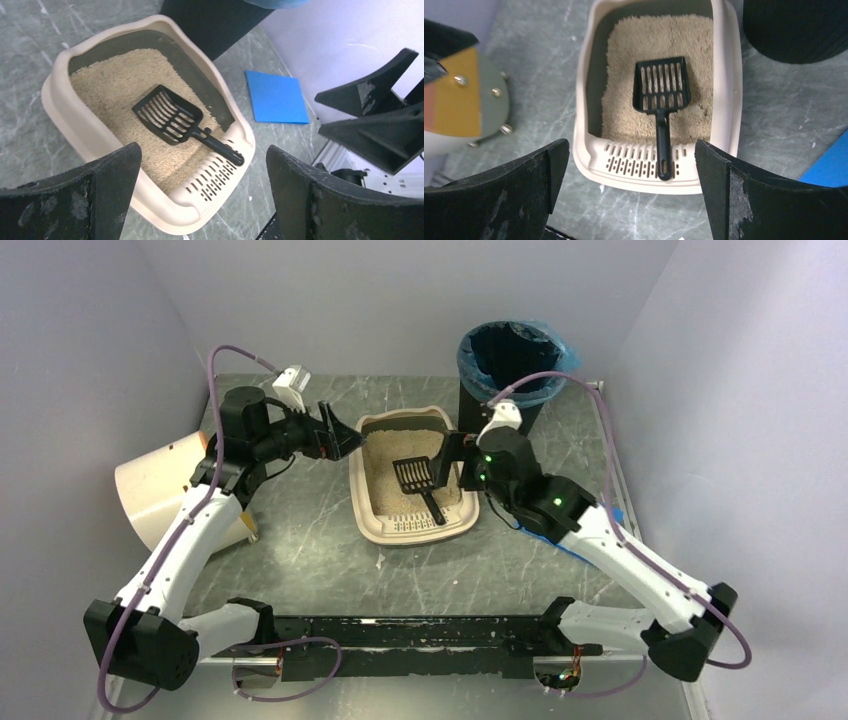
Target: Clean the litter box
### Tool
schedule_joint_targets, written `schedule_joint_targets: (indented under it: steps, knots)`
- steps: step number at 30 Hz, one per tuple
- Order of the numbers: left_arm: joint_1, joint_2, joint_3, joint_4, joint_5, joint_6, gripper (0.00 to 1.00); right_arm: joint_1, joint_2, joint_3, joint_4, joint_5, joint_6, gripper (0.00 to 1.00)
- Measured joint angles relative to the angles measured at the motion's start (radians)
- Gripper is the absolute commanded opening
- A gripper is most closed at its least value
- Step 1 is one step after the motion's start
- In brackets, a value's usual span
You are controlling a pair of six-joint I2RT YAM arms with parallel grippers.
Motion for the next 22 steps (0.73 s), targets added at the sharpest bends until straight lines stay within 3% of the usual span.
schedule_joint_targets:
  steps: [9, 22]
  knots:
    - [-0.004, -0.080, -0.028, 0.065, 0.081, -0.024, 0.99, 0.000, -0.187, -0.051, 0.056, 0.049, 0.004, 1.00]
    - [-0.006, -0.118, -0.075, 0.069, 0.081, -0.013, 0.99, 0.000, -0.188, -0.061, 0.061, 0.064, 0.016, 1.00]
